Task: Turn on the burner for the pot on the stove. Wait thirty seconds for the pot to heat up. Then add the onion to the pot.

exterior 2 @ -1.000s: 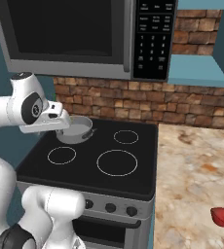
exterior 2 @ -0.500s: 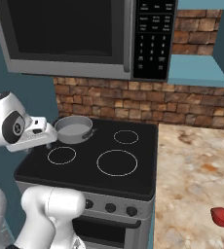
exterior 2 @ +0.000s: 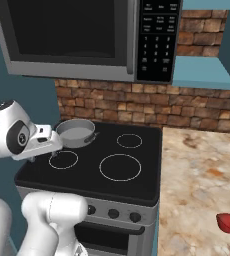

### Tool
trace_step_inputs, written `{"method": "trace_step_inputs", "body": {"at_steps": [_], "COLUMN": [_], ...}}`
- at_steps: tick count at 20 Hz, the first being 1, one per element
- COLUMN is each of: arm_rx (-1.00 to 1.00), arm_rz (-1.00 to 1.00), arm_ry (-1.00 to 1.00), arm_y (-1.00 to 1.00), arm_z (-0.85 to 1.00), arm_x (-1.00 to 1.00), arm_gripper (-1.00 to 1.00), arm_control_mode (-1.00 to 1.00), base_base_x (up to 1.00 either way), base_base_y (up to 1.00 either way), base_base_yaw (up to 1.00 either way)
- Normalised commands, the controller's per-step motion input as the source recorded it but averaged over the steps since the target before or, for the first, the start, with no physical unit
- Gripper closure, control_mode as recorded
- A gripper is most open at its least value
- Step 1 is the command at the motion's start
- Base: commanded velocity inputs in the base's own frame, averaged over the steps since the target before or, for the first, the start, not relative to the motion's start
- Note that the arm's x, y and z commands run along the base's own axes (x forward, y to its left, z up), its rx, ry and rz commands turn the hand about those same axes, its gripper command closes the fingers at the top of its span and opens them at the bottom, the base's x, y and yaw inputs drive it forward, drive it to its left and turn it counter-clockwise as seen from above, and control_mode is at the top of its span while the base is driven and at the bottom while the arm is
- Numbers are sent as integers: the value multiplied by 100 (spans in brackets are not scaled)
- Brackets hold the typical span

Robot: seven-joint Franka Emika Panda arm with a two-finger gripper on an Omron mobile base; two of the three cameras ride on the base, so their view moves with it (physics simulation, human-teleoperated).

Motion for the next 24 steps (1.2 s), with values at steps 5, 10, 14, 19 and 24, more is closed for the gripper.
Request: {"method": "trace_step_inputs", "body": {"at_steps": [5, 10, 14, 19, 24], "arm_rx": [0, 0, 0, 0, 0], "arm_rz": [0, 0, 0, 0, 0], "arm_ry": [-5, -13, 0, 0, 0], "arm_y": [-56, -16, 0, 0, -1], "arm_z": [-13, -2, 0, 0, 0], "arm_x": [0, 0, 0, -2, -3], "arm_gripper": [-100, -100, -100, -100, -100], "arm_control_mode": [-100, -100, -100, -100, -100], "base_base_x": [0, 0, 0, 0, 0], "base_base_y": [0, 0, 0, 0, 0], "base_base_yaw": [0, 0, 0, 0, 0]}}
